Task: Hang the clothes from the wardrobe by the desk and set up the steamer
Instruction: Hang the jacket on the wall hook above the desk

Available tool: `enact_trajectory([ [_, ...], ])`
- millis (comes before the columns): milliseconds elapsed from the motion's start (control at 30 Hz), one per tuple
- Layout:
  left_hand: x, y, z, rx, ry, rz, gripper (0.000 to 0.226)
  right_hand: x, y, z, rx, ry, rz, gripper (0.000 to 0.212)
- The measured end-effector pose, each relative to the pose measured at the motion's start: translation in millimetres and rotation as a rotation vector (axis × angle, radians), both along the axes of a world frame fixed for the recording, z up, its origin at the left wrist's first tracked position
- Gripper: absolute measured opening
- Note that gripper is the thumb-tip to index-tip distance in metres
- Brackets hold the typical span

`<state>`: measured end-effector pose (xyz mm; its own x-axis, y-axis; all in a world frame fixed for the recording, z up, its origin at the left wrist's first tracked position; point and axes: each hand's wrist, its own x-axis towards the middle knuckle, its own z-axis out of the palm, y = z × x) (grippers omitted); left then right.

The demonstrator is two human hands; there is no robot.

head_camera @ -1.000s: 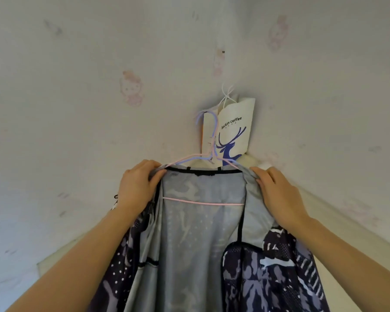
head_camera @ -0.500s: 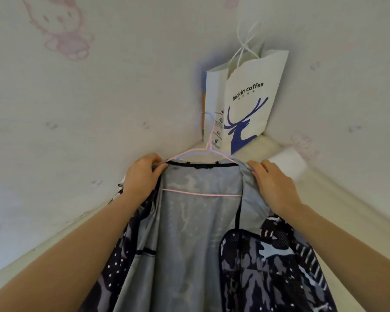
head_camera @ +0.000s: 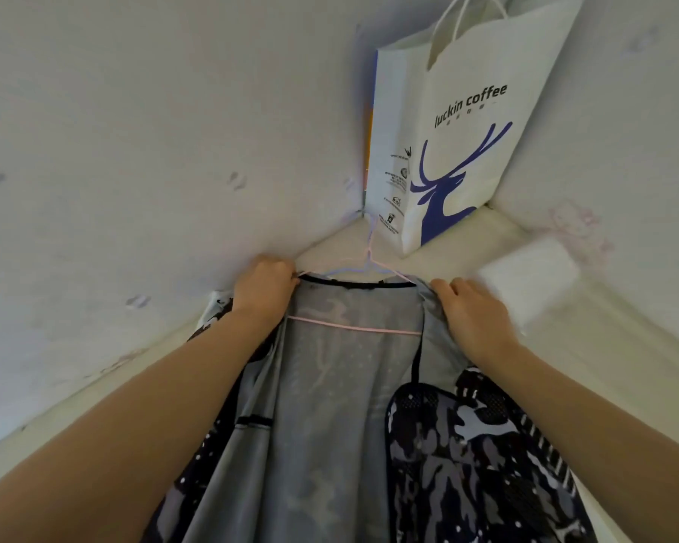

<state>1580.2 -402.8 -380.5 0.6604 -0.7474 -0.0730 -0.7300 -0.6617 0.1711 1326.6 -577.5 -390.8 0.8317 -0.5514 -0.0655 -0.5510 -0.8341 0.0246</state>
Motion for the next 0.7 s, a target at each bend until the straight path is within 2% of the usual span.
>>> enact_trajectory([
  [200,-12,31,-4,-0.208,0.206,0.017,0.031,-1,-1,-12,0.053,-0.15,-0.067,0.027],
  [333,-46,88,10,-0.347,0.198,0.065,0.032,-8,14,-11,0.058,-0.223,-0.089,0.042],
  [433,-69,133,9,-0.337,0.212,0.117,0.033,-31,52,-1,0.043,-0.264,-0.077,0.051],
  [533,-86,169,6,-0.297,0.233,0.198,0.035,-59,98,2,0.067,-0.196,-0.048,0.054],
  [700,-104,186,2,-0.235,0.389,0.369,0.044,-76,155,11,0.088,-0.166,0.019,0.062],
])
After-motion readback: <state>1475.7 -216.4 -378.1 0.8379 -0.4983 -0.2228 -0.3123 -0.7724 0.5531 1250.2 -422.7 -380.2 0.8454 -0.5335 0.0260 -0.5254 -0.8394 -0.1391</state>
